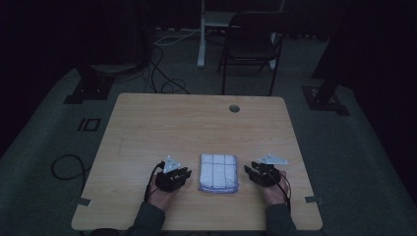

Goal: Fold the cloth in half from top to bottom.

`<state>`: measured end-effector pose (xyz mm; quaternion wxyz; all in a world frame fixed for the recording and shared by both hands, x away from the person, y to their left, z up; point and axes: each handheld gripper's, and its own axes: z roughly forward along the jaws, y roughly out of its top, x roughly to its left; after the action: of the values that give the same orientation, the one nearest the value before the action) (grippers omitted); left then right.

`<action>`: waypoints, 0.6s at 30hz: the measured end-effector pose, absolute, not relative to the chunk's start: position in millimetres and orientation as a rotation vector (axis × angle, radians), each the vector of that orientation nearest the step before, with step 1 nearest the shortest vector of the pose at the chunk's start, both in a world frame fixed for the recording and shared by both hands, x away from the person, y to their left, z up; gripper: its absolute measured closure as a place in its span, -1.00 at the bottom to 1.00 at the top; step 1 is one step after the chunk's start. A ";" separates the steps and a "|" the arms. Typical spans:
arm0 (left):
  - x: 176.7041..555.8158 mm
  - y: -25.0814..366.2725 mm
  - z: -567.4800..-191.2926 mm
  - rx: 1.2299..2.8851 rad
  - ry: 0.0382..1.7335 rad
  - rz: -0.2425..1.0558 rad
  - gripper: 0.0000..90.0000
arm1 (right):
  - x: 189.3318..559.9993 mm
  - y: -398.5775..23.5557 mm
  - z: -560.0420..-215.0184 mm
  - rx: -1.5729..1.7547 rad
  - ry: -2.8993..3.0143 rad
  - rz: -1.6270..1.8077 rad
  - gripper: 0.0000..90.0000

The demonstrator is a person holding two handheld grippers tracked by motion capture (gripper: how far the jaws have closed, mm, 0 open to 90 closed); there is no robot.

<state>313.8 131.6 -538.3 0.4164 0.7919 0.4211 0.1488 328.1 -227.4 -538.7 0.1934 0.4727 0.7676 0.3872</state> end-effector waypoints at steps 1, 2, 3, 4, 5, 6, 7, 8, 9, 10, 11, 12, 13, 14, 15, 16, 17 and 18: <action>315.3 133.6 -538.4 1.995 1.069 0.387 0.64 | 328.5 -226.9 -539.5 1.325 2.156 1.067 0.34; 316.7 135.6 -538.6 1.999 1.081 0.402 0.63 | 328.8 -226.8 -540.1 1.324 2.155 1.059 0.34; 318.4 137.7 -538.8 2.002 1.091 0.416 0.62 | 328.8 -226.8 -540.3 1.325 2.153 1.055 0.34; 320.1 139.5 -539.0 2.004 1.104 0.425 0.61 | 328.9 -227.3 -540.6 1.324 2.148 1.053 0.34; 321.6 141.4 -539.3 2.002 1.116 0.438 0.60 | 328.9 -227.8 -540.7 1.330 2.142 1.050 0.34; 323.1 143.5 -539.6 2.004 1.126 0.452 0.60 | 328.9 -228.5 -540.6 1.338 2.136 1.052 0.34; 324.7 145.4 -539.8 2.007 1.136 0.464 0.58 | 328.9 -229.4 -540.3 1.344 2.130 1.059 0.34; 326.0 147.4 -539.8 2.005 1.148 0.471 0.58 | 328.9 -230.1 -540.0 1.347 2.123 1.064 0.34; 327.2 149.3 -539.9 2.001 1.156 0.475 0.58 | 329.0 -230.5 -539.9 1.348 2.118 1.066 0.34; 328.4 150.8 -540.0 1.999 1.166 0.481 0.57 | 329.0 -231.3 -539.8 1.349 2.116 1.064 0.34; 329.4 152.0 -540.1 1.999 1.173 0.489 0.57 | 329.0 -231.8 -539.8 1.353 2.114 1.065 0.34; 330.5 153.2 -540.5 1.998 1.179 0.493 0.56 | 329.2 -232.2 -540.0 1.355 2.111 1.064 0.34; 331.5 154.3 -541.0 1.996 1.187 0.493 0.55 | 329.4 -232.6 -540.2 1.356 2.108 1.062 0.34; 332.4 154.9 -541.7 1.994 1.195 0.493 0.55 | 329.4 -232.9 -540.2 1.357 2.106 1.060 0.34; 333.1 155.5 -542.3 1.993 1.199 0.492 0.55 | 329.4 -233.1 -540.1 1.357 2.105 1.059 0.34; 333.6 155.7 -543.0 1.995 1.203 0.493 0.55 | 329.4 -233.3 -540.1 1.356 2.104 1.057 0.34; 334.1 155.4 -543.8 1.993 1.207 0.493 0.54 | 329.4 -233.3 -540.2 1.356 2.103 1.055 0.34; 334.5 155.1 -544.0 1.995 1.207 0.494 0.54 | 329.4 -233.4 -540.2 1.356 2.103 1.052 0.34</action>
<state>334.5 155.1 -544.0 0.3702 0.7775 0.4706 0.1924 329.4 -233.4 -540.2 0.2121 0.4881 0.7571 0.3788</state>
